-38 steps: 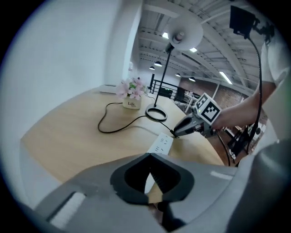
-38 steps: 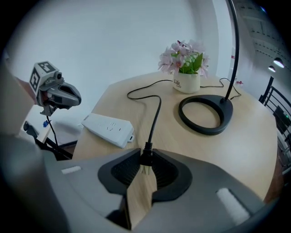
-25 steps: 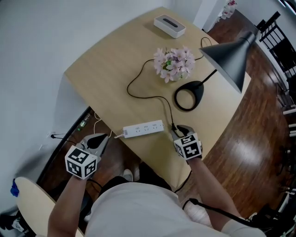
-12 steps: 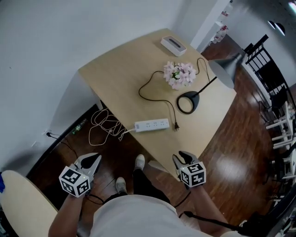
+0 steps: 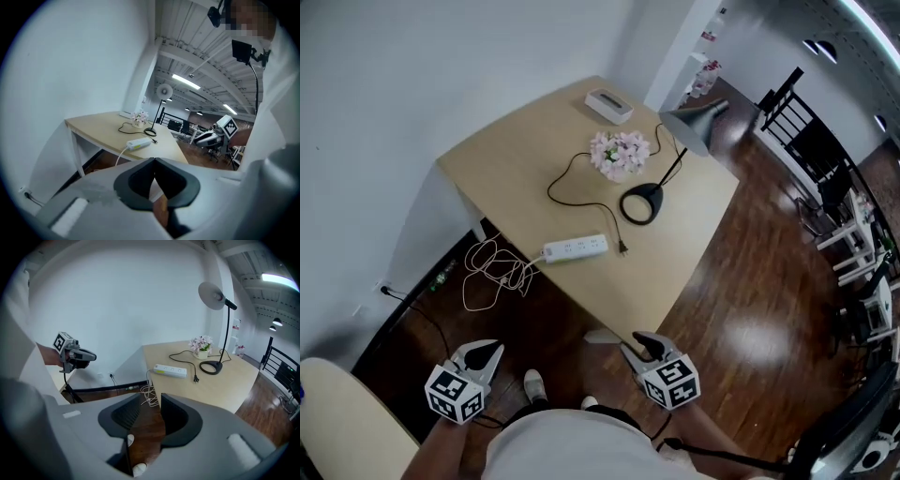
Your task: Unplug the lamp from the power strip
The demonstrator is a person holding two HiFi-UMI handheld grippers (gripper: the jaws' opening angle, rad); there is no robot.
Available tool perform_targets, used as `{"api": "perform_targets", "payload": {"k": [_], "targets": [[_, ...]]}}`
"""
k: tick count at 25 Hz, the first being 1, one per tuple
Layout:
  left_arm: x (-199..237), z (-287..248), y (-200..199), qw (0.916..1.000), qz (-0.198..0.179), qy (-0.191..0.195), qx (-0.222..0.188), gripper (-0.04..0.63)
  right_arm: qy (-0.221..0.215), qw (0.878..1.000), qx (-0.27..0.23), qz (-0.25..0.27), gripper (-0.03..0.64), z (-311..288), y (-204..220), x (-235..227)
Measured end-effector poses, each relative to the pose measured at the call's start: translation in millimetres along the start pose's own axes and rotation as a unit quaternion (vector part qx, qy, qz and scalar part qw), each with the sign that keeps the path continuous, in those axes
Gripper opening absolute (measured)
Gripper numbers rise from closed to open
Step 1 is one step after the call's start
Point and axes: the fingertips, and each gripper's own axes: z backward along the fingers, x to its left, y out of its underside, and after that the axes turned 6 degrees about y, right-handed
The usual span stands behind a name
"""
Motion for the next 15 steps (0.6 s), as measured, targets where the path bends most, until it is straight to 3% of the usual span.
{"api": "perform_targets", "payload": {"k": [7, 15], "targets": [[-105.3, -28.6, -23.6, 0.9983, -0.051, 0.012, -0.024, 0.023, -0.03, 0.999, -0.041, -0.004, 0.144, 67.4, 36.2, -5.7], [-185.5, -32.5, -6.9, 0.9964, -0.084, -0.006, -0.001, 0.038, -0.094, 0.992, -0.075, 0.025, 0.144, 117.9, 56.7, 3.6]]}}
